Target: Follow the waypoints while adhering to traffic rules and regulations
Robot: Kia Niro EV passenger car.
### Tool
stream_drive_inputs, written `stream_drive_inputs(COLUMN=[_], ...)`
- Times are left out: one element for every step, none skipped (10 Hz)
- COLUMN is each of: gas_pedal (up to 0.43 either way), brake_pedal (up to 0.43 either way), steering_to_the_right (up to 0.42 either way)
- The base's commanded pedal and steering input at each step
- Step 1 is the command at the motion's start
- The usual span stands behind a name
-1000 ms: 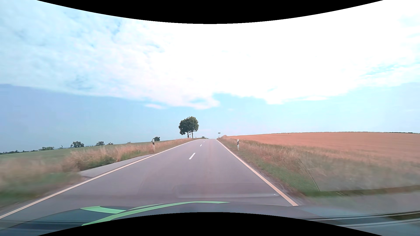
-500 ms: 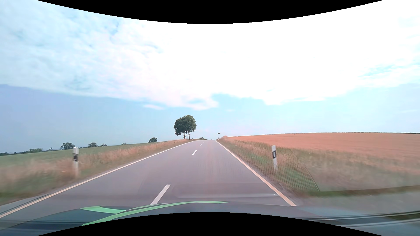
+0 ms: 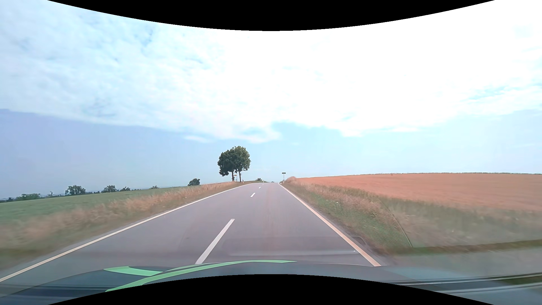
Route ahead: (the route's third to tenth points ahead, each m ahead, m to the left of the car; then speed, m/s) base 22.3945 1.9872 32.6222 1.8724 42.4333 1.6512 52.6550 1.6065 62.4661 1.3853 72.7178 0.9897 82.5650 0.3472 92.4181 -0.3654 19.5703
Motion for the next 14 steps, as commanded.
stream_drive_inputs(gas_pedal=[0.189,0.189,0.189,0.189,0.189,0.189,0.189,0.189,0.189,0.189,0.189,0.189,0.189,0.189], brake_pedal=[0.000,0.000,0.000,0.000,0.000,0.000,0.000,0.000,0.000,0.000,0.000,0.000,0.000,0.000], steering_to_the_right=[0.000,0.000,-0.001,-0.001,-0.001,-0.001,-0.001,-0.001,-0.001,-0.001,-0.001,-0.001,-0.001,-0.001])
